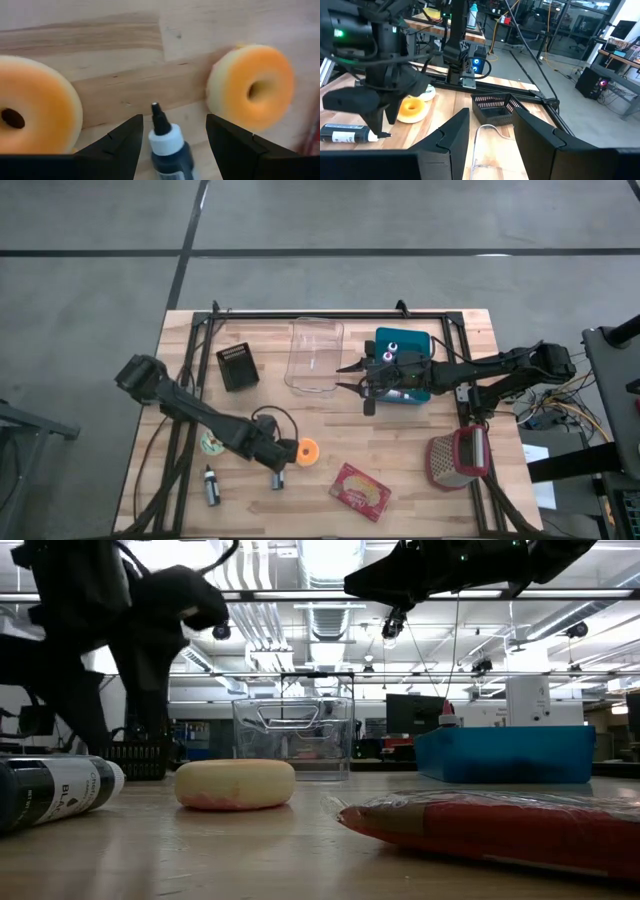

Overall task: Pick & Place Food Item
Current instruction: Put the right black food coloring bottle into the blue bin

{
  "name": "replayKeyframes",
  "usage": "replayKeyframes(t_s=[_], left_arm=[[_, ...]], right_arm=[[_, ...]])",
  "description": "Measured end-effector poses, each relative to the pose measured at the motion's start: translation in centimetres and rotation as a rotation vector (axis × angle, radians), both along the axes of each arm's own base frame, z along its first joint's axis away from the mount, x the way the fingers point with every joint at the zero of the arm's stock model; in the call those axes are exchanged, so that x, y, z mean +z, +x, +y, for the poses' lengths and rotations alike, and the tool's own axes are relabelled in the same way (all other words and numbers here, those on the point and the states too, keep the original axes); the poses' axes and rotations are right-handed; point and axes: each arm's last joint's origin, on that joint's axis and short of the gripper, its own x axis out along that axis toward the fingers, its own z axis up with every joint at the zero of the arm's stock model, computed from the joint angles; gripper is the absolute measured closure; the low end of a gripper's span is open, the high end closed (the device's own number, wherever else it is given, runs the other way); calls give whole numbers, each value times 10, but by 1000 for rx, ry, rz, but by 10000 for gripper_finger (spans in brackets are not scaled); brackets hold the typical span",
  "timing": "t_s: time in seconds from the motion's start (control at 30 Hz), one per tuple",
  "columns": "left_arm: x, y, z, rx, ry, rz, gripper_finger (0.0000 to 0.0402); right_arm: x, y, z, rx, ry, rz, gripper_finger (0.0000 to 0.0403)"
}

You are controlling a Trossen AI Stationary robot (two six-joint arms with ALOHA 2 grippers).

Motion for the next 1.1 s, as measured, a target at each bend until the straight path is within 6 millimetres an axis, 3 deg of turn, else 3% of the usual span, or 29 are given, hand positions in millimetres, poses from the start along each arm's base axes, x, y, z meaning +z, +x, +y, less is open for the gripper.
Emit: replayKeyframes(t_s=[0.53, 0.87, 1.1], left_arm=[[-24, 8, -3, -36, -15, 63, 199], [-26, 12, 0, -37, -17, 58, 203], [-29, 10, 1, -32, -14, 67, 251]], right_arm=[[0, 0, 0, 0, 0, 0, 259], [0, 0, 0, -1, 0, 0, 259], [0, 0, 0, 0, 0, 0, 259]])
